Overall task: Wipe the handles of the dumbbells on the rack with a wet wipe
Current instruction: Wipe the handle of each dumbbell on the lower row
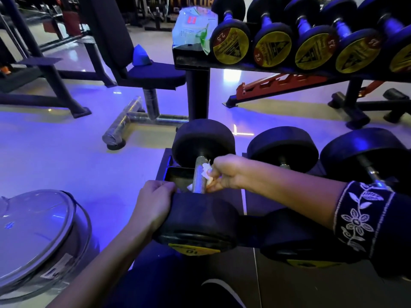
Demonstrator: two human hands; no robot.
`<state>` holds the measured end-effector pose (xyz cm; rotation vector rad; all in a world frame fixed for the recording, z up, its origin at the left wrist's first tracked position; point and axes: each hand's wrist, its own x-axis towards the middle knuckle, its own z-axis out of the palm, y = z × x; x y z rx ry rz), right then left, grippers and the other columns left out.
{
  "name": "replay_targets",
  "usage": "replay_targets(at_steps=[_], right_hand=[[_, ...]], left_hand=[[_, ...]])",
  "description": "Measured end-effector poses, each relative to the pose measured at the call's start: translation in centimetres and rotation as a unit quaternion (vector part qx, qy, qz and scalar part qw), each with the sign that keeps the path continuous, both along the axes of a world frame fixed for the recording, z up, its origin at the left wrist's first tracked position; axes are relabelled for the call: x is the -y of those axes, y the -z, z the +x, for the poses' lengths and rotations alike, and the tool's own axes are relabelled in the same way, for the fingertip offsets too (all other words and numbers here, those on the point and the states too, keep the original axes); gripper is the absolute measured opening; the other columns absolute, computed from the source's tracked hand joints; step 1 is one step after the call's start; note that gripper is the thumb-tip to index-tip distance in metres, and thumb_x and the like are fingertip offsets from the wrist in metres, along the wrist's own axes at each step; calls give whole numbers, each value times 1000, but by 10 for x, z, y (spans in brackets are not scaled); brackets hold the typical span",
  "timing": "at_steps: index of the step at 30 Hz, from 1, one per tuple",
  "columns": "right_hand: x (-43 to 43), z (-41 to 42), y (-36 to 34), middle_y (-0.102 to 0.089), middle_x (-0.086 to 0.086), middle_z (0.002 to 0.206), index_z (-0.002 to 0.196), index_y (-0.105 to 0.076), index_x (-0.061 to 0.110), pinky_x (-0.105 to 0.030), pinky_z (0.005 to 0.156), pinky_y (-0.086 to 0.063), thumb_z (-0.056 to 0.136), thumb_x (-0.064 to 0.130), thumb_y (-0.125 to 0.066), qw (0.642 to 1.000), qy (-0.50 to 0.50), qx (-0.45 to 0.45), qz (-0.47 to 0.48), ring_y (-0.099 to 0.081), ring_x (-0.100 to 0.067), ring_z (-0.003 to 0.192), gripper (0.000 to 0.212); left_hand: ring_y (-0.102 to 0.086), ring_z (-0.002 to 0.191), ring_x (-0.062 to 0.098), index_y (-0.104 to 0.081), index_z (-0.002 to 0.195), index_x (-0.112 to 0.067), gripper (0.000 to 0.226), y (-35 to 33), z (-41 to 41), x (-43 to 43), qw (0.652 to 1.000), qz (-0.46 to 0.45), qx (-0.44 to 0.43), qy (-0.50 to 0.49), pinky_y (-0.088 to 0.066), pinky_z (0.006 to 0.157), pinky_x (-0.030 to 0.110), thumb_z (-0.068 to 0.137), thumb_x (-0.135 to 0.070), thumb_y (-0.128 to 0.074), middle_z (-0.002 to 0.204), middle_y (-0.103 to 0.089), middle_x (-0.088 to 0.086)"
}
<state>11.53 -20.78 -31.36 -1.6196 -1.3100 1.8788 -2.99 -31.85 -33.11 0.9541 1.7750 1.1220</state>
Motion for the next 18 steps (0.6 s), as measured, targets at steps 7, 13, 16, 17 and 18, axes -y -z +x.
replay_targets(at_steps=[7,13,16,17,18], right_hand=[[22,5,-4,-45,-6,54,77,-57,1,-16,38,-26,80,-8,-64,989,-77,71,105,-35,-12,37,11],[10,-2,-9,-58,-13,57,66,-58,-1,-32,49,-56,77,-4,-67,970,-15,135,201,-54,-20,43,15],[27,-2,-5,-64,-16,66,68,-63,4,-37,64,-58,75,-5,-65,959,-67,168,221,-60,-17,53,11],[29,-2,-4,-65,-16,65,67,-64,4,-38,64,-58,75,-6,-65,959,-77,167,218,-60,-15,52,12],[28,-2,-4,-64,-16,63,66,-65,3,-39,62,-58,74,-4,-67,958,-76,170,220,-59,-16,51,11]], left_hand=[[-42,57,21,-51,53,-14,28,0,0,-2,999,11,-49,22,-32,58,32,81,-11,-50,52,-50,7],[-40,58,22,-40,54,-17,32,-13,0,-14,985,-13,-146,93,-29,57,33,82,-13,-53,50,-44,-4],[-53,68,25,-54,61,-13,18,-22,6,-17,984,-55,-138,94,-38,63,32,63,-31,-56,71,-60,7],[-54,68,25,-56,60,-14,20,-23,7,-17,984,-61,-136,97,-39,63,31,56,-33,-53,72,-61,7],[-53,67,24,-55,59,-14,21,-23,7,-18,984,-65,-134,97,-39,63,31,52,-33,-51,71,-60,7]])
